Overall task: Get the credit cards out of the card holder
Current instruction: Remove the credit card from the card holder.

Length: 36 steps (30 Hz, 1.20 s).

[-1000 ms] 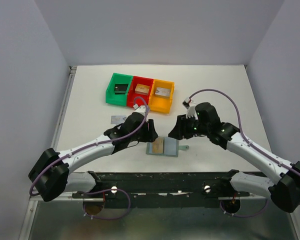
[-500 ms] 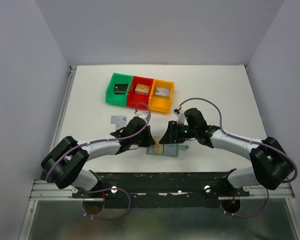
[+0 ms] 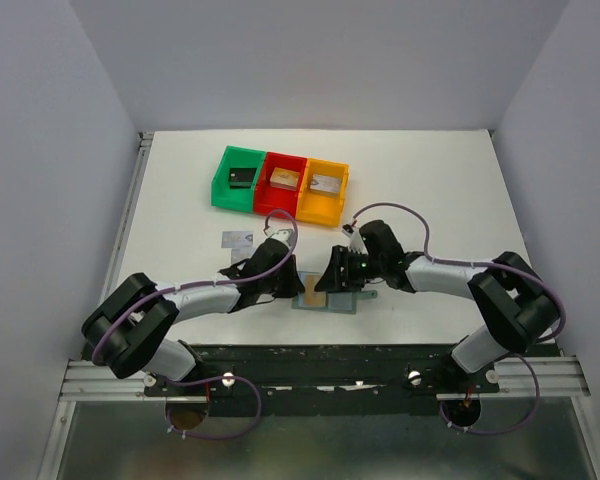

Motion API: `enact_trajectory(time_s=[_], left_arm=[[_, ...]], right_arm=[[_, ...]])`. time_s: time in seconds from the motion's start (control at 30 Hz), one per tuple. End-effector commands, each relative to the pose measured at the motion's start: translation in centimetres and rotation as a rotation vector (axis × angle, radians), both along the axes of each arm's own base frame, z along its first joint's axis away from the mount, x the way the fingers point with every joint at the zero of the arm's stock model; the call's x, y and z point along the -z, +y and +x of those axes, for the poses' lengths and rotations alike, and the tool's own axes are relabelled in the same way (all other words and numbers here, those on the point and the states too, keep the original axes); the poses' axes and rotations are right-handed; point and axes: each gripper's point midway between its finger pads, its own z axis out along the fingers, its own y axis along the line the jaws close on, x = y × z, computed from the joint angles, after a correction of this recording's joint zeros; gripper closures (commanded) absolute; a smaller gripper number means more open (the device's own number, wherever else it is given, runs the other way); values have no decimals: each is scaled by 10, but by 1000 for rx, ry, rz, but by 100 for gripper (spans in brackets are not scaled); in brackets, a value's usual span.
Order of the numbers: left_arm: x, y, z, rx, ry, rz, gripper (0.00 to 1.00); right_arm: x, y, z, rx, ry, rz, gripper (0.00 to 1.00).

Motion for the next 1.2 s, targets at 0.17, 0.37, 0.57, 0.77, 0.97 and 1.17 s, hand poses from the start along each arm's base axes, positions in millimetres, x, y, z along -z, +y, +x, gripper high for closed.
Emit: enact_trajectory(time_s=[0.17,0.37,0.57,0.77,0.97,1.17], left_arm=[[4,20,-4,-63,-31,22,100],[12,21,-4,-69,-8,38,100],[16,20,-6,-66,5,43,100],[23,22,-9,-72,26,49,100],[27,25,-11,-79,34,54,100],[20,31,-8,-110,3,56,100]], right_arm=[[18,0,3,20,26,-17,41],[18,1,4,19,29,-12,43],[20,0,3,36,44,-7,43],[18,4,2,51,67,36,44],[28,-4,2,71,82,-17,45],[32,-10,2,72,73,-61,45]])
